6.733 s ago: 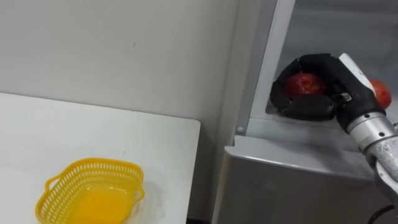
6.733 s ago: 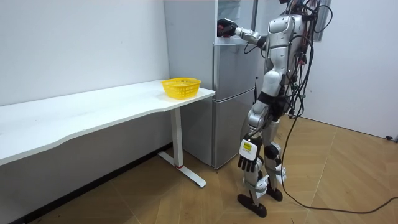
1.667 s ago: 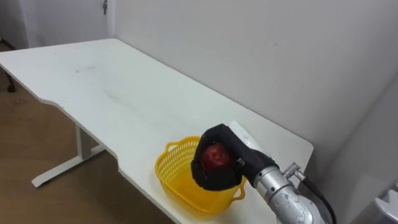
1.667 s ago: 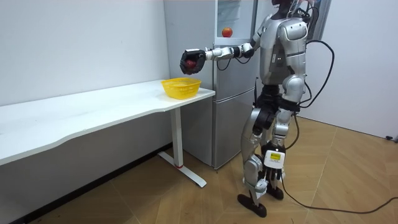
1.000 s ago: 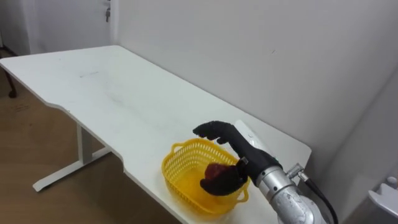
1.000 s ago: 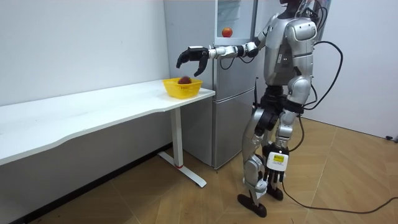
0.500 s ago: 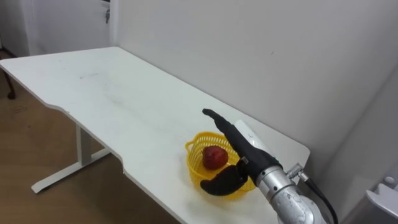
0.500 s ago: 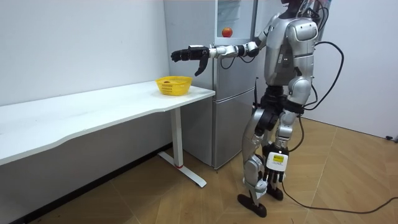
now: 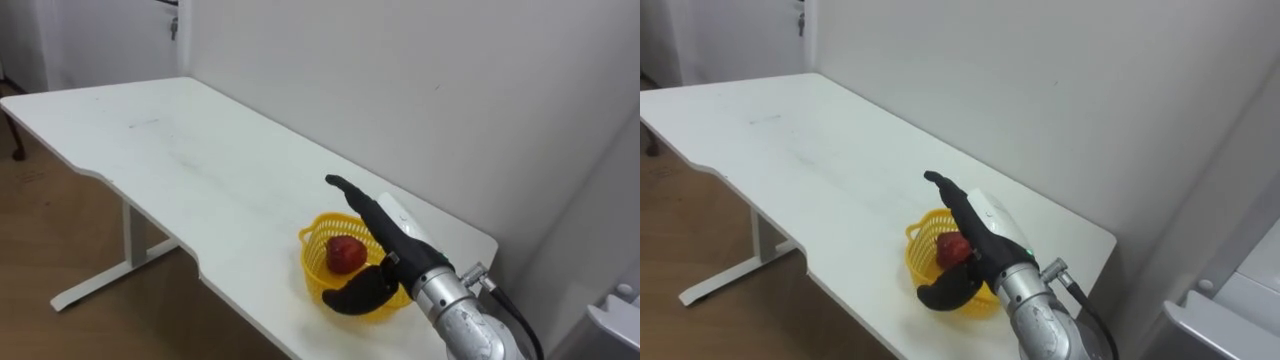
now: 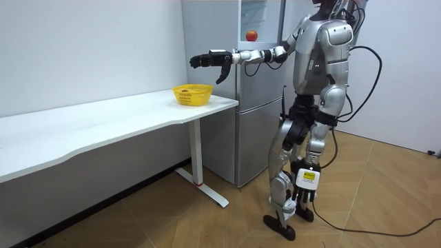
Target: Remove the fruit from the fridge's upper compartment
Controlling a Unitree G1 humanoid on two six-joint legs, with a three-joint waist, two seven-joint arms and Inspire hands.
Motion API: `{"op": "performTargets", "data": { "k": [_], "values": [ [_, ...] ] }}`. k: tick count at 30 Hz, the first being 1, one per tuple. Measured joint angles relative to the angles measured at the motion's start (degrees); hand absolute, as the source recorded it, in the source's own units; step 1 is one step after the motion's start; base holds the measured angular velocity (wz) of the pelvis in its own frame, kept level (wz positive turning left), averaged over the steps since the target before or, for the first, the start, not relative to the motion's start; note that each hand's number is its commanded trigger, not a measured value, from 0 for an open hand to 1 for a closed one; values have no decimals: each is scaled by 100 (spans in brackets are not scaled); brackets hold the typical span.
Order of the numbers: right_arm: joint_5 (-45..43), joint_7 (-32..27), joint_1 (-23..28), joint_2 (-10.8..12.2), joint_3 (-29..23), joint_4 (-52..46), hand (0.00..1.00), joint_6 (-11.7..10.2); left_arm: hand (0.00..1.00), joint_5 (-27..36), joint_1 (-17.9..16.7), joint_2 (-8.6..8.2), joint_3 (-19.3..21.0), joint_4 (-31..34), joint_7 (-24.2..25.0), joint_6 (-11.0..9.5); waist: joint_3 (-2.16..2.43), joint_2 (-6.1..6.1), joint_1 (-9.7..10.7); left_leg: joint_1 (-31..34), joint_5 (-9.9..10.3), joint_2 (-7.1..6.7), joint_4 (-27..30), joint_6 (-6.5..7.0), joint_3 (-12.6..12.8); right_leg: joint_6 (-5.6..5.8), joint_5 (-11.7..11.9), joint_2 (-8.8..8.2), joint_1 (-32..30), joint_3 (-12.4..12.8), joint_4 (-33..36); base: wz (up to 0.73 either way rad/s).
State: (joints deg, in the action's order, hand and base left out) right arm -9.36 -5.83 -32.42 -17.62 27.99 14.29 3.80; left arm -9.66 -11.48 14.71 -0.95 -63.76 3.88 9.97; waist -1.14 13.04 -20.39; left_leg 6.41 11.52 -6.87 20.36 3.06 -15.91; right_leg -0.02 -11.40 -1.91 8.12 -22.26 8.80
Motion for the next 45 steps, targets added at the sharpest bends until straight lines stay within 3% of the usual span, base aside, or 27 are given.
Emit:
{"op": "performTargets", "data": {
  "k": [10,13,19,21,26,29,31,34,36,40,45],
  "values": [
    [11,-108,3,0,-16,-73,0,0,0,-13,-14,-1,27,168,10,15,2,3,3,4,0,-1,-9,0,-2,0,0,2,-13,26,-3,0],
    [207,-162,3,2,-143,-509,0,-17,0,-6,-45,-6,23,174,2,7,6,-5,120,-6,0,-1,-8,0,25,0,0,11,-3,175,-5,0],
    [325,-356,42,-8,-633,-1331,0,-47,0,-8,-164,-66,84,200,-141,-86,28,-72,365,-19,-1,2,-3,2,36,0,0,7,5,186,-8,-1],
    [358,-437,218,-8,-977,-1948,0,-181,0,-11,-258,-96,109,193,-118,-89,54,-151,453,-79,-4,21,-39,11,148,0,1,-2,16,274,-6,-18],
    [416,-587,458,-6,-1237,-2652,0,-292,0,7,-488,-190,213,177,-99,-199,84,-336,650,-320,-7,97,-178,32,372,0,1,-11,91,504,-2,-29],
    [421,-651,612,-6,-1602,-3081,0,-380,0,0,-480,-296,380,147,-91,-280,87,-401,848,-314,-6,129,-174,30,460,-7,5,-2,93,556,6,-18],
    [460,-892,658,-10,-1838,-3357,0,-459,0,2,-477,-372,379,91,-89,-376,97,-502,964,-324,-1,138,-171,39,541,-13,9,-1,92,719,16,-18],
    [538,-1077,671,-15,-1954,-3681,0,-605,0,6,-472,-410,380,78,-97,-429,73,-617,1084,-383,9,163,-187,54,657,-16,11,1,91,875,26,-25],
    [535,-1164,812,-14,-2154,-3962,0,-787,0,-4,-467,-407,429,59,-97,-503,103,-683,1193,-420,12,178,-235,61,741,-17,13,1,90,1020,25,-22],
    [522,-1232,976,-13,-2474,-4232,0,-1030,0,3,-460,-405,477,-75,-72,-678,100,-791,1371,-535,18,226,-288,70,897,-17,20,9,96,1148,74,-21],
    [415,-1300,1375,-16,-2800,-4735,0,-1340,0,1,-451,-408,516,-401,-45,-943,103,-806,1598,-677,18,257,-392,70,985,-17,19,11,94,1207,93,-12]
  ]
}}
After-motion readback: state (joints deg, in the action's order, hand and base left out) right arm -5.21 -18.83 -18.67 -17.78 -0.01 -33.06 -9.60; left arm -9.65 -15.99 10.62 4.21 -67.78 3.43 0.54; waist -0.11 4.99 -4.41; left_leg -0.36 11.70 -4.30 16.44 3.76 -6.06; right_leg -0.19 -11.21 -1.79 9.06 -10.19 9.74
